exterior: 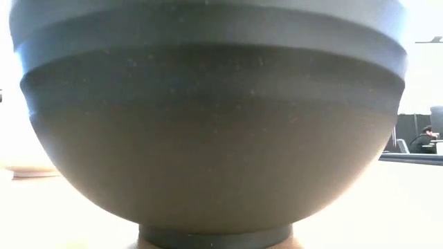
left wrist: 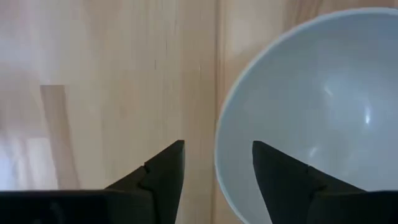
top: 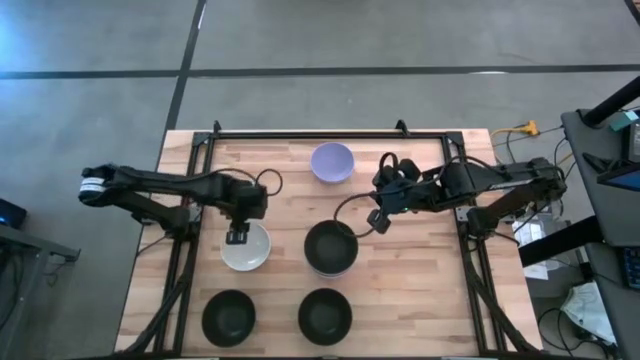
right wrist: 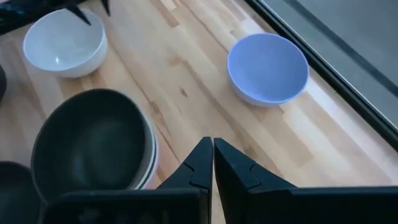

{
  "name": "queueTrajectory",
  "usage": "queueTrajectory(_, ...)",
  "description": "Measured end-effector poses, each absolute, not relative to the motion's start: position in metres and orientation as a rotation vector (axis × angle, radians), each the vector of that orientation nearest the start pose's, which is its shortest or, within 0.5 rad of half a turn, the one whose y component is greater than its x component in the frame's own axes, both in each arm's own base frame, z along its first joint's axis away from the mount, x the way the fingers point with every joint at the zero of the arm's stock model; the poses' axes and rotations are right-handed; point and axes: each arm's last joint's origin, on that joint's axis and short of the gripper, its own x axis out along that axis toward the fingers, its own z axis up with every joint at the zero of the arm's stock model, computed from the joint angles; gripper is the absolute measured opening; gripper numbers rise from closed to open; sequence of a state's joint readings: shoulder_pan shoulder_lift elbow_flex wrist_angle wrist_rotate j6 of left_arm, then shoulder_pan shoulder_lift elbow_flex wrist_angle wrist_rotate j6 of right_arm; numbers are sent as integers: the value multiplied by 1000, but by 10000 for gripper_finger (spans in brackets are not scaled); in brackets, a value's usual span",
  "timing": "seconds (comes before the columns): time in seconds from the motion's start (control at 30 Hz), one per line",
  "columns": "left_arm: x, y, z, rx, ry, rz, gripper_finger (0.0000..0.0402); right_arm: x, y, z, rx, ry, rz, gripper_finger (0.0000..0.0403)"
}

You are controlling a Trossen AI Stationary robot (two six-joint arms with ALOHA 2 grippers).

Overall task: Nest bowls inside each other
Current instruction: Stack the white bowl on top of the top black bowl

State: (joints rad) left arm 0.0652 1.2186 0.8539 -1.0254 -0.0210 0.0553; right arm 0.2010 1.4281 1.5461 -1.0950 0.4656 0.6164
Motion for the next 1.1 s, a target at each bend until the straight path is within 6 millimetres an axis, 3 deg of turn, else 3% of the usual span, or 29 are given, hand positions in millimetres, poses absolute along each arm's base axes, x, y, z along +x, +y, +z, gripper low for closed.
queueTrajectory(0.3, 212, 30, 202, -145, 1452, -44, 158, 259, 52, 382, 208, 799, -448, 9)
queueTrajectory(0.63, 220, 30, 189, -286, 1505, -9, 16, 227, 49, 392, 210, 769, -417, 9)
queueTrajectory(0.7, 220, 30, 190, -317, 1497, 14, 6, 220, 47, 391, 212, 764, -415, 9)
queueTrajectory(0.87, 215, 29, 206, -382, 1455, 80, 6, 199, 44, 380, 202, 776, -408, 9)
queueTrajectory(1.1, 212, 27, 261, -506, 1217, 168, 2, 166, 52, 337, 280, 720, -332, 9)
